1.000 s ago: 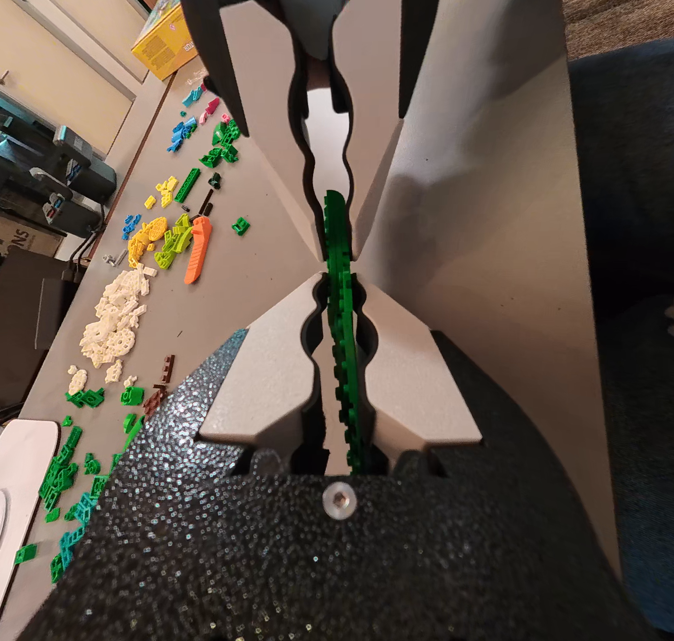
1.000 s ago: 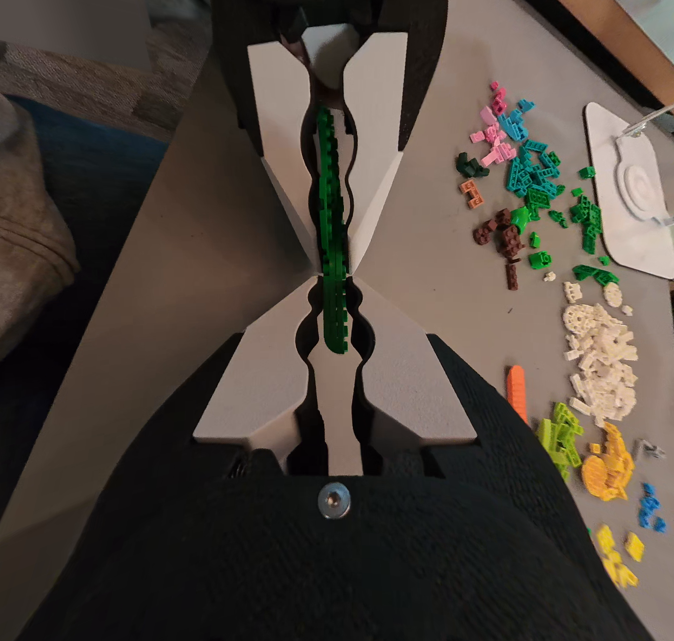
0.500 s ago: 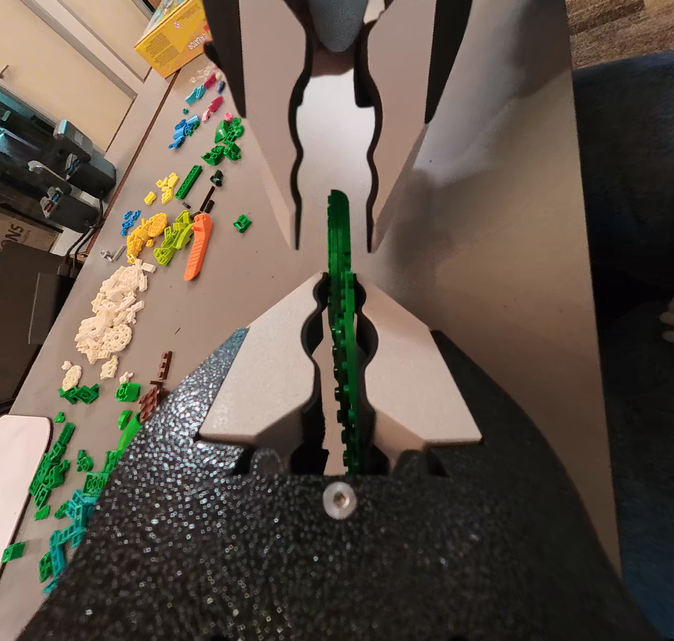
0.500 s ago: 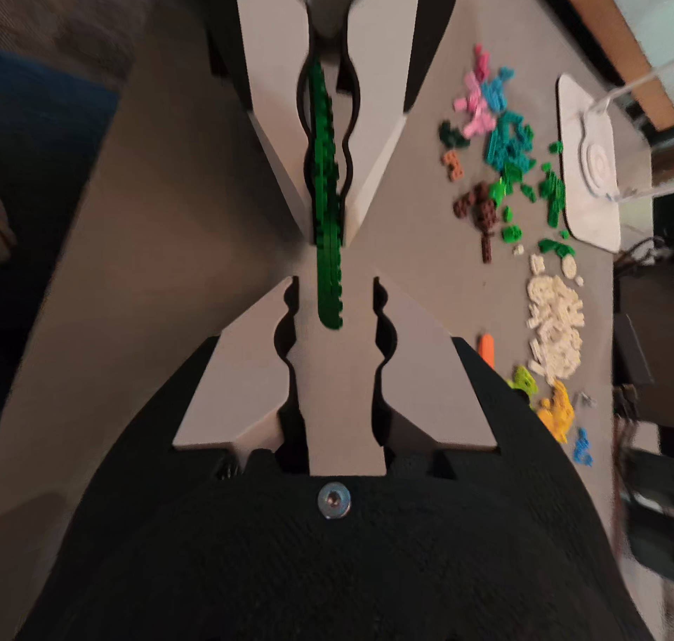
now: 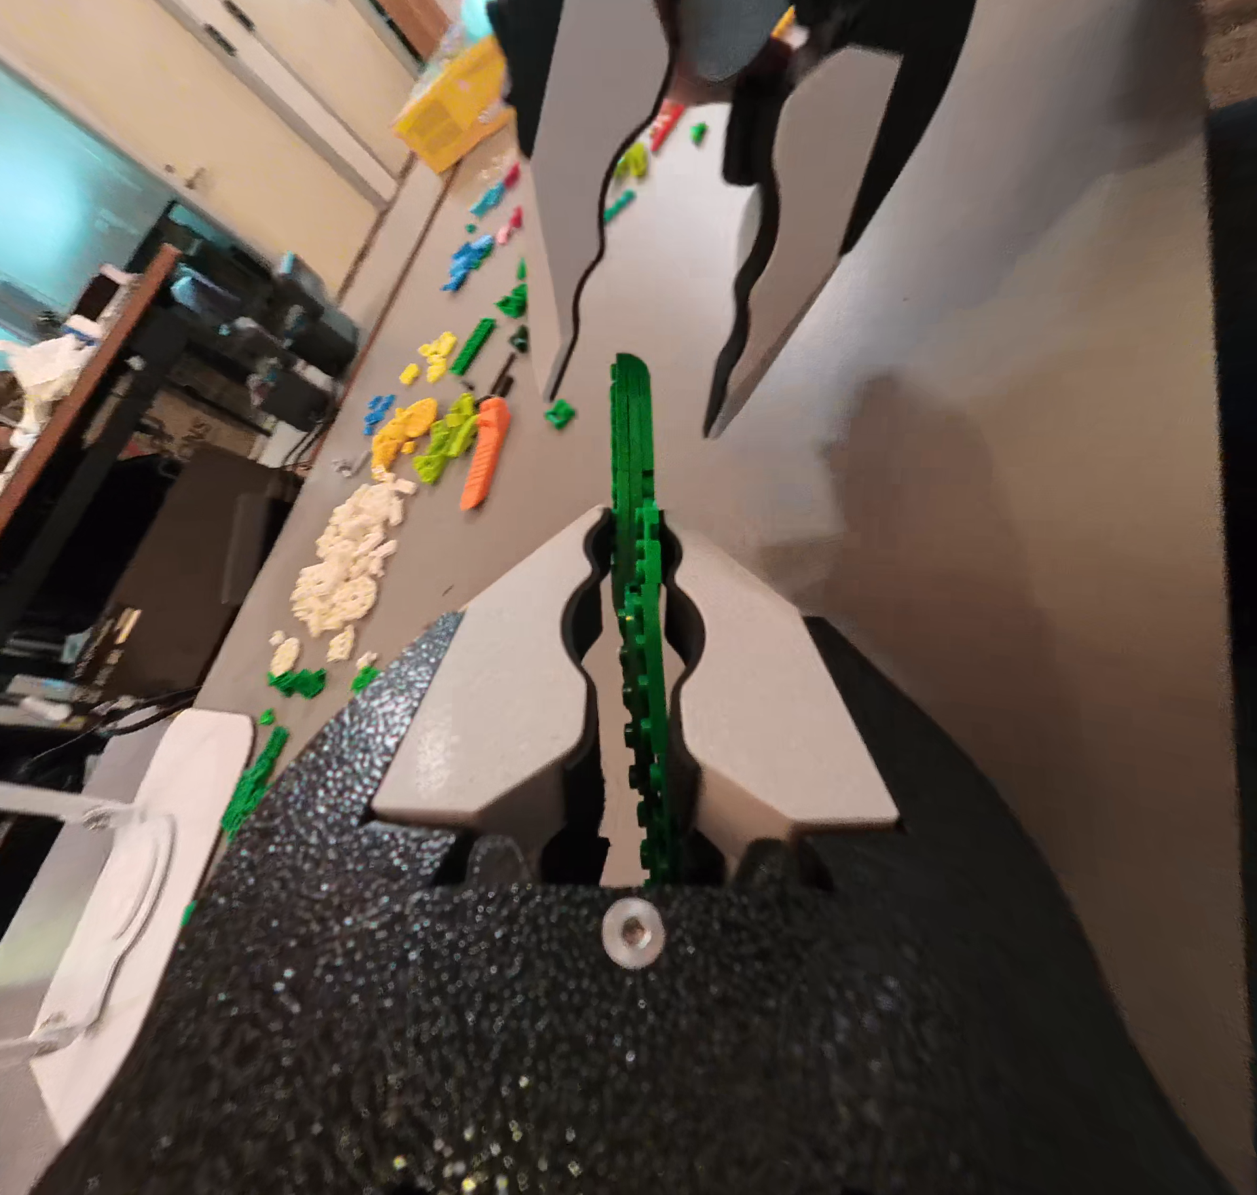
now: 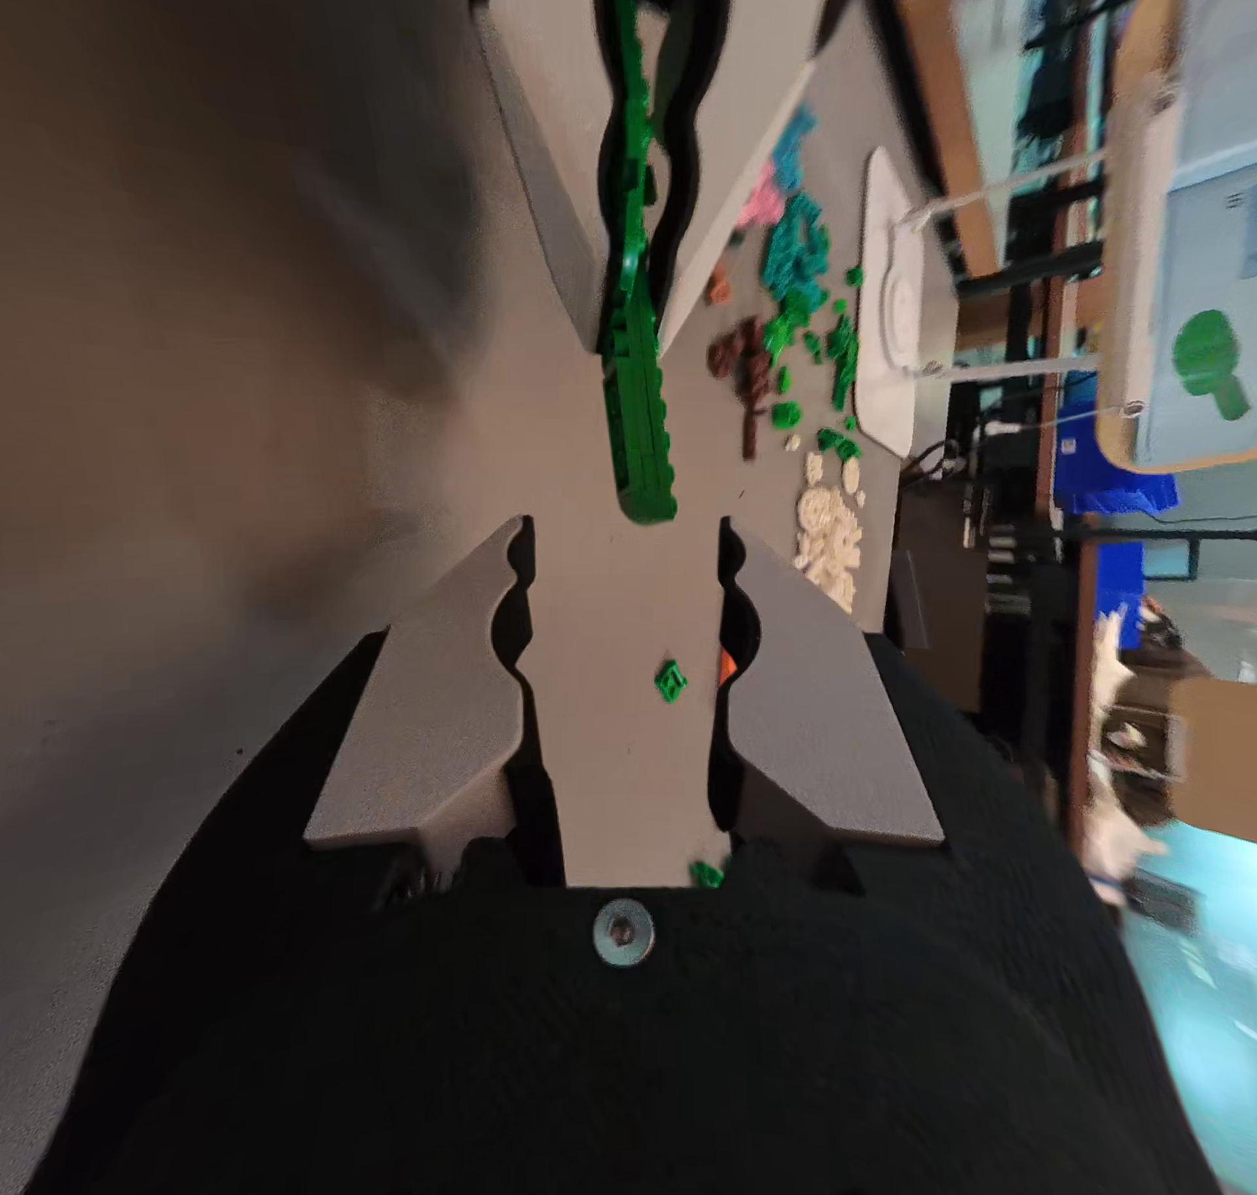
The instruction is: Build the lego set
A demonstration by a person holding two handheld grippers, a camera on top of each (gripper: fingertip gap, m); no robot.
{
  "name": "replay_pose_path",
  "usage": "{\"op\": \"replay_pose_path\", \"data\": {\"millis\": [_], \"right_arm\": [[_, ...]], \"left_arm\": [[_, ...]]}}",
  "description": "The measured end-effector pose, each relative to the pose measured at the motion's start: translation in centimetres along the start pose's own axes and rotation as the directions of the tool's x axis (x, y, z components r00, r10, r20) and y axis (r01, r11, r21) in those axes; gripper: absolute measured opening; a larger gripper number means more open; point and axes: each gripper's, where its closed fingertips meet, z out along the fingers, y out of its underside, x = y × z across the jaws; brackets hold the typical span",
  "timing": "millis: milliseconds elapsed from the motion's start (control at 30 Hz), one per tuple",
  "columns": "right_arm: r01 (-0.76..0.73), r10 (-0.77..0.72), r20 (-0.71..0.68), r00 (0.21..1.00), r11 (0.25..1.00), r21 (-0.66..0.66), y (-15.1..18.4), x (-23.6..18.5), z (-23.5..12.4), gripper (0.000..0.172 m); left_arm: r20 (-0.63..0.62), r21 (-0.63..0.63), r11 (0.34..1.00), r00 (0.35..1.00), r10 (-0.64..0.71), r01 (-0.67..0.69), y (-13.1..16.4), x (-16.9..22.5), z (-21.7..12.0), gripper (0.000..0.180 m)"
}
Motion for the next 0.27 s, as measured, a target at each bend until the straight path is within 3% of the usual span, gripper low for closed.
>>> {"op": "replay_pose_path", "data": {"millis": [133,267], "right_arm": [[-0.159,0.163,0.020,0.986,0.918,0.364,-3.8,2.2,-3.2,0.065],[-0.175,0.217,-0.041,0.975,0.874,0.454,-5.8,4.6,-5.5,0.058]], "left_arm": [[0.038,0.115,0.992,0.997,-0.061,0.056,-1.5,-1.9,-2.1,0.009],[0.047,0.166,0.985,0.997,-0.061,0.052,-3.1,-2.9,-4.0,0.009]]}}
